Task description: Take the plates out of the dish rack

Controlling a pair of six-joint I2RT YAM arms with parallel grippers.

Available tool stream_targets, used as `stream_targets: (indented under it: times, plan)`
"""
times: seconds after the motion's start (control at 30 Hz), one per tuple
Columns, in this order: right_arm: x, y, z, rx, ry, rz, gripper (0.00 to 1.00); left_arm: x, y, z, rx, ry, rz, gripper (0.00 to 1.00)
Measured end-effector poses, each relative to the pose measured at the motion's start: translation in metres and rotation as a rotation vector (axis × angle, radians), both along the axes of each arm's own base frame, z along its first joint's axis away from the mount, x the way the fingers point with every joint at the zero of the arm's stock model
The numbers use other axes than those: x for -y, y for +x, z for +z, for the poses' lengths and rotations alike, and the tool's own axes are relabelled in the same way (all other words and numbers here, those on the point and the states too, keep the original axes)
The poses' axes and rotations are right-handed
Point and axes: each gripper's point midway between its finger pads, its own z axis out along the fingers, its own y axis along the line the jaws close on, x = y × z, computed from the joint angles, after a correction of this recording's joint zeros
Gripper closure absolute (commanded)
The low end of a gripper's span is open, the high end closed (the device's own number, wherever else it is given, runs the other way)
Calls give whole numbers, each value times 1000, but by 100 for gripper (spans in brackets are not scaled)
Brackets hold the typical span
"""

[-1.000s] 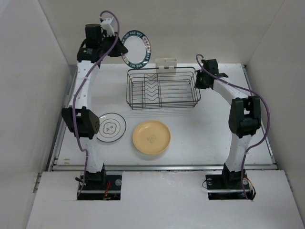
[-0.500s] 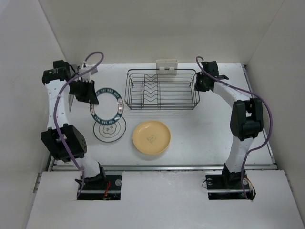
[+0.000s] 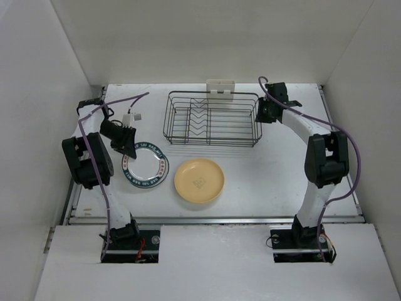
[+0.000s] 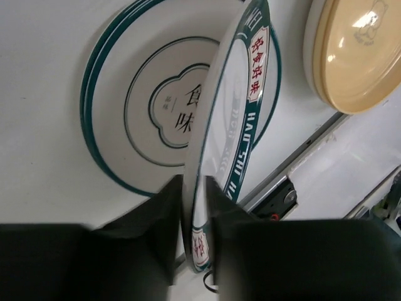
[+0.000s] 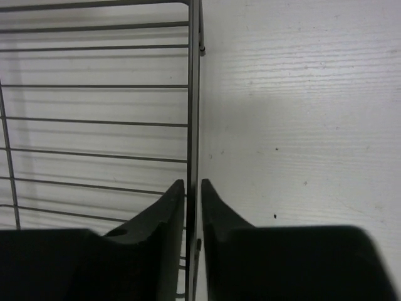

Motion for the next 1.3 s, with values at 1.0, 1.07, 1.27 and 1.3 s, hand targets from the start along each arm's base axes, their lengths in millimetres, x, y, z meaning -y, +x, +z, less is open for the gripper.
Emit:
stream_targets:
  times: [1.0, 1.07, 1.27, 1.3]
  plan:
    - [2, -61, 150, 278, 25, 9, 29, -17, 11, -11, 106, 390, 21, 23]
    - [3, -75, 164, 299, 38, 4, 23, -23, 20, 14, 199, 418, 128, 15]
    - [18, -125, 219, 403, 87, -67, 14, -63, 16, 150, 629, 587, 546, 0]
    - [24, -135, 230, 429, 91, -99, 14, -71, 9, 169, 683, 619, 613, 0]
